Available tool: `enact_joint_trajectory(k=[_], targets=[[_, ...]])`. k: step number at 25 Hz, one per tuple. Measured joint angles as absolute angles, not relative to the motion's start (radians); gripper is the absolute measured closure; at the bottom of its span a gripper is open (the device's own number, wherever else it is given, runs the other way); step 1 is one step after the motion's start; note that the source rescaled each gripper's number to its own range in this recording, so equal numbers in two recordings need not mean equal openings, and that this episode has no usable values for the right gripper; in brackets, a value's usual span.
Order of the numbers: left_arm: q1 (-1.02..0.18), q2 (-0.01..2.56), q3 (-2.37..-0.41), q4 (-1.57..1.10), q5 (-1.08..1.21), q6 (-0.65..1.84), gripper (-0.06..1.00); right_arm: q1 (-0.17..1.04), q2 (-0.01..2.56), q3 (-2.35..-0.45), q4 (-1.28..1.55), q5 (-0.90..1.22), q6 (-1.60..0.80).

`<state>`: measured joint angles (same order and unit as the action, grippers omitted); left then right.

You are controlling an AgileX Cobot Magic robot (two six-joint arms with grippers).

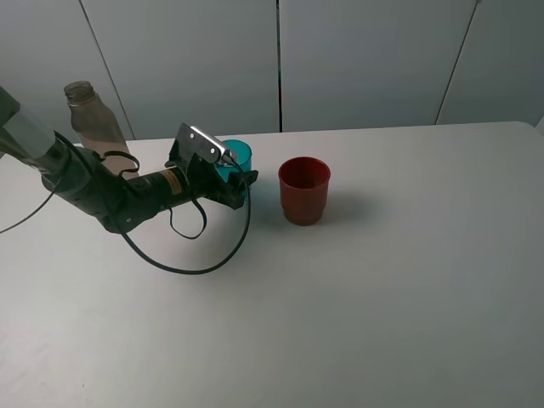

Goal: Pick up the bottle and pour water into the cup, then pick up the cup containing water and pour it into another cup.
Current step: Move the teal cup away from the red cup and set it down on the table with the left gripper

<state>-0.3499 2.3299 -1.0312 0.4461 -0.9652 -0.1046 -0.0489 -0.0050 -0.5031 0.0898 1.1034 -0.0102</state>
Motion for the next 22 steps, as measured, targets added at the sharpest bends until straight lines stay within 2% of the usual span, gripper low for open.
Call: enact_joint_trajectory(k=[15,22], targets=[[-0.35,2.341,-1.031,0.446,-0.996,-0.149,0.86,-0.049,-0.005,-0.503,0.09,1.103,-0.01],[-0.35,2.318,-1.031,0.438,-0.942,-0.15,0.86,-0.049,-0.005,-0.503,0.09,1.103,-0.01]])
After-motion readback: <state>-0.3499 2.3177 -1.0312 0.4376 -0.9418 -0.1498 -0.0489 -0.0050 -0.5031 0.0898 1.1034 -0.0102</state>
